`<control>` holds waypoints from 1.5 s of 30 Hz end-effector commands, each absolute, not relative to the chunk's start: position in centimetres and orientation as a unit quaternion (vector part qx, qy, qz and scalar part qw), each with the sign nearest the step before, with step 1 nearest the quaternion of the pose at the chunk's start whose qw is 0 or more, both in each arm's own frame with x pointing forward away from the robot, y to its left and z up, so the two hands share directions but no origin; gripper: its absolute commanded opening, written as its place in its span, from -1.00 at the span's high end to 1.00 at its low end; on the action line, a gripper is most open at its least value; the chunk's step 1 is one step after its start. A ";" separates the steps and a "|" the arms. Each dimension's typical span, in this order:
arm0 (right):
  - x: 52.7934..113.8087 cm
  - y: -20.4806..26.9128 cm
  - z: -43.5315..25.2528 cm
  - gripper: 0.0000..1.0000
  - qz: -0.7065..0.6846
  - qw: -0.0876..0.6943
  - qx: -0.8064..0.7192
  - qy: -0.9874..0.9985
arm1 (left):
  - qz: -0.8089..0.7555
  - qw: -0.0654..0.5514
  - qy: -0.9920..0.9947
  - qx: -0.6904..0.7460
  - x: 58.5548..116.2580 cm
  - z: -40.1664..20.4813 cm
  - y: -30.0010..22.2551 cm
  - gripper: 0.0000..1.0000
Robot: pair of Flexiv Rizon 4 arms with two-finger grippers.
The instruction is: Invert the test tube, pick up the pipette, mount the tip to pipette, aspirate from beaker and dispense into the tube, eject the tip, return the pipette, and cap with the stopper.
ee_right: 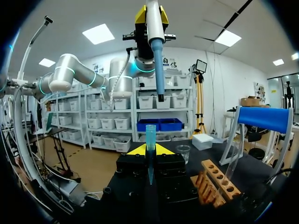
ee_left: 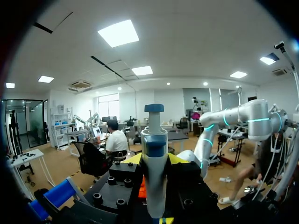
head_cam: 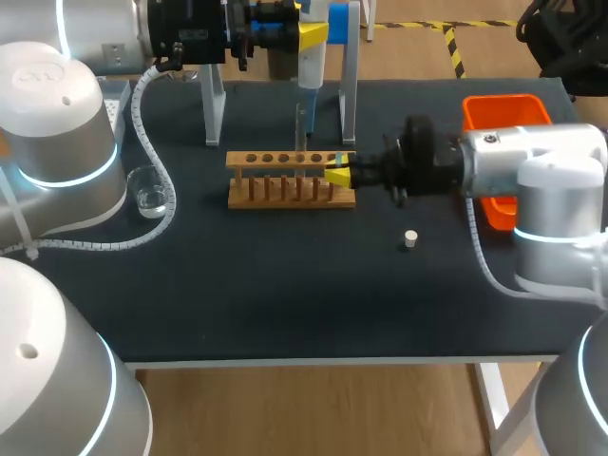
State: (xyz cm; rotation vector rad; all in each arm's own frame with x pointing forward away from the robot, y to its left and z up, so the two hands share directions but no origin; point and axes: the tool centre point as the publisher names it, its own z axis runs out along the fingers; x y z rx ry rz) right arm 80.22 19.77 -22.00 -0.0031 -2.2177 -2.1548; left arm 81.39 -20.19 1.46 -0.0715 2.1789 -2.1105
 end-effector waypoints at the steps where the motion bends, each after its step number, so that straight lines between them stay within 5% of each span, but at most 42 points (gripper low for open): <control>1: 80.5 20.9 -21.8 1.00 -0.696 0.024 0.003 -0.718 | -0.694 0.053 0.717 -0.023 81.4 1.5 -20.2 1.00; 45: 81.8 23.7 -20.9 1.00 -0.700 0.025 0.007 -0.714 | -0.694 0.053 0.717 -0.023 81.4 1.5 -20.2 1.00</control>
